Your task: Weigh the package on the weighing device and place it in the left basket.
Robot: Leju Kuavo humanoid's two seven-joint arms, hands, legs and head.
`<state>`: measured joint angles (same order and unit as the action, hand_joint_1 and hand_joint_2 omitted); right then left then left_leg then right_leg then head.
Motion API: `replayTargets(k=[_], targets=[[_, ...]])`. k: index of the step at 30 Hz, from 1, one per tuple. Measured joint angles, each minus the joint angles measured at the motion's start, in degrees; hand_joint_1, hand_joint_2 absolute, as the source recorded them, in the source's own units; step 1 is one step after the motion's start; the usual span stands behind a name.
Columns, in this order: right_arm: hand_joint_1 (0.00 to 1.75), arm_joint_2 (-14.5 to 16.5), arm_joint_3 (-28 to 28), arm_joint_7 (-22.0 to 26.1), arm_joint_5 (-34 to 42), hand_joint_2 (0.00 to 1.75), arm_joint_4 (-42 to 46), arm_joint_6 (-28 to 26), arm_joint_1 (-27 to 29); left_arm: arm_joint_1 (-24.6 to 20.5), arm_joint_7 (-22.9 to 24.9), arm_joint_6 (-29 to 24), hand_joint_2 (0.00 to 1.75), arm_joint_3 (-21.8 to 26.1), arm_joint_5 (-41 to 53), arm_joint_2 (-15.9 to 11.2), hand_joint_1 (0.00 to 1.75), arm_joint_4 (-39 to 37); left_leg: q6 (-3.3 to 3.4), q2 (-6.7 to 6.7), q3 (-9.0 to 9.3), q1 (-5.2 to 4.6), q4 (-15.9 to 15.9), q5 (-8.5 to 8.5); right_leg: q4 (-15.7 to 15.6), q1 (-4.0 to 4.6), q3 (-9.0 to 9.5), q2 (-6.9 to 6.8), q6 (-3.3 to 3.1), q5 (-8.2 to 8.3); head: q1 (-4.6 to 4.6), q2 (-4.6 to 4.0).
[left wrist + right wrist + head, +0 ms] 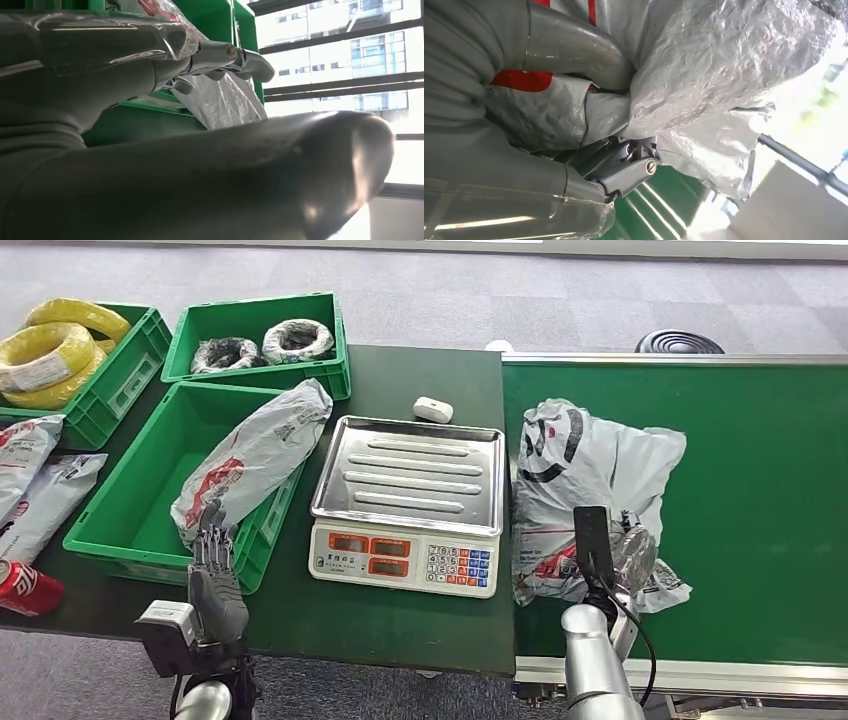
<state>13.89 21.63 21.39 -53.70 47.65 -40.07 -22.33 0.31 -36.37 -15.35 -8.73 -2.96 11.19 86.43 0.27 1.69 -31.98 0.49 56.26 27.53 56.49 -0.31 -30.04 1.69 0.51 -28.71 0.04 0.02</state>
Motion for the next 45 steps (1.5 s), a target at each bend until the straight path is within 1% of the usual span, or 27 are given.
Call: replayTargets(k=[4, 7, 10, 14, 18, 23, 26, 29, 33, 39, 42, 45], targets=[[1.75, 1.55, -2.13, 0.64, -1.29, 1.75, 17.67, -0.13, 2.74, 0.26, -1.82, -1.1, 0.0, -0.15, -1.15, -0.09, 0.0, -0.83, 0.0, -0.07, -0.04, -0.02, 0.0, 0.0, -0.01, -0.03, -0.07, 0.06, 0.0, 0.0, 0.01, -0.01], [1.74, 2.6, -3.71, 1.85, -2.74, 1.75, 27.88, -0.14, 3.21, 0.2, -2.9, -2.5, 0.0, -0.48, -2.22, -0.23, 0.0, -2.03, 0.0, -0.07, -0.03, -0.03, 0.0, 0.0, -0.01, -0.04, -0.06, 0.06, 0.0, 0.01, 0.0, 0.0], [1.75, 3.33, -5.18, 2.35, -3.54, 1.75, 34.56, -0.13, 3.01, 0.43, -3.46, -3.47, 0.0, -0.81, -2.85, -0.35, 0.0, -2.8, 0.0, -0.07, -0.01, -0.03, 0.0, 0.0, -0.01, -0.02, -0.03, 0.06, 0.0, 0.01, -0.01, -0.01], [1.73, 3.33, -7.09, 0.5, -3.79, 1.75, 37.54, -0.08, 2.06, 1.2, -3.63, -4.23, 0.0, -1.44, -3.57, -0.64, 0.0, -3.01, 0.0, -0.08, -0.01, -0.02, 0.0, 0.0, 0.0, -0.01, -0.03, 0.07, 0.0, 0.01, 0.0, 0.0], [1.7, 2.37, -8.39, -0.84, -4.2, 1.75, 35.12, 0.09, -1.01, 1.78, -3.71, -4.71, 0.0, -2.15, -4.41, -1.03, 0.0, -3.02, 0.0, -0.08, -0.02, -0.02, 0.0, -0.01, 0.01, -0.01, -0.01, 0.07, 0.0, 0.01, 0.01, 0.0], [1.69, 0.28, -12.11, -3.1, -9.83, 1.75, 24.41, 0.14, -9.04, 1.61, -3.71, -4.25, 0.0, -3.34, -5.32, -1.72, 0.0, -3.27, -0.01, -0.1, 0.04, -0.02, 0.0, -0.07, 0.02, -0.02, 0.01, 0.11, 0.01, 0.05, 0.01, 0.0], [1.68, -0.08, -14.77, -3.59, -12.91, 1.75, 18.55, 0.14, -13.21, 1.34, -3.71, -3.95, 0.0, -4.02, -5.37, -2.05, 0.0, -3.61, -0.03, -0.08, 0.03, -0.02, 0.0, -0.1, 0.03, -0.01, 0.0, 0.1, 0.01, 0.05, -0.01, 0.0], [1.68, 0.05, -16.93, -3.39, -13.84, 1.75, 14.73, 0.14, -15.57, 0.99, -3.71, -3.97, 0.0, -4.49, -5.5, -2.3, 0.0, -3.95, -0.04, -0.07, 0.0, -0.01, 0.0, -0.1, 0.05, 0.01, -0.02, 0.09, 0.01, 0.04, -0.01, -0.01], [1.65, 0.73, -19.44, -1.89, -13.33, 1.75, 11.62, 0.1, -16.43, 0.49, -3.72, -4.16, 0.0, -4.82, -5.98, -2.66, 0.0, -4.52, -0.04, -0.07, -0.06, 0.02, 0.0, -0.1, 0.05, 0.02, -0.07, 0.1, 0.01, 0.03, 0.0, 0.0], [1.64, 1.98, -24.09, 0.38, -10.34, 1.75, 9.31, 0.1, -15.33, 0.2, -3.71, -4.91, 0.0, -5.01, -6.42, -3.1, 0.0, -5.16, -0.04, -0.08, -0.07, 0.03, 0.0, -0.1, 0.04, 0.02, -0.09, 0.1, 0.0, 0.03, 0.01, 0.0], [1.64, 2.56, -26.91, 0.48, -9.04, 1.75, 8.4, 0.1, -14.33, -0.05, -3.71, -5.1, 0.0, -5.0, -6.52, -3.26, 0.0, -5.45, -0.04, -0.08, -0.07, 0.03, 0.0, -0.1, 0.04, 0.02, -0.08, 0.09, 0.0, 0.03, 0.01, 0.0], [1.65, 2.92, -29.71, -0.55, -8.28, 1.75, 7.17, 0.1, -13.27, -0.13, -3.71, -5.31, 0.0, -5.05, -6.61, -3.4, 0.0, -5.58, -0.04, -0.08, -0.07, 0.03, 0.0, -0.1, 0.04, 0.02, -0.09, 0.09, 0.0, 0.03, 0.01, 0.0]])
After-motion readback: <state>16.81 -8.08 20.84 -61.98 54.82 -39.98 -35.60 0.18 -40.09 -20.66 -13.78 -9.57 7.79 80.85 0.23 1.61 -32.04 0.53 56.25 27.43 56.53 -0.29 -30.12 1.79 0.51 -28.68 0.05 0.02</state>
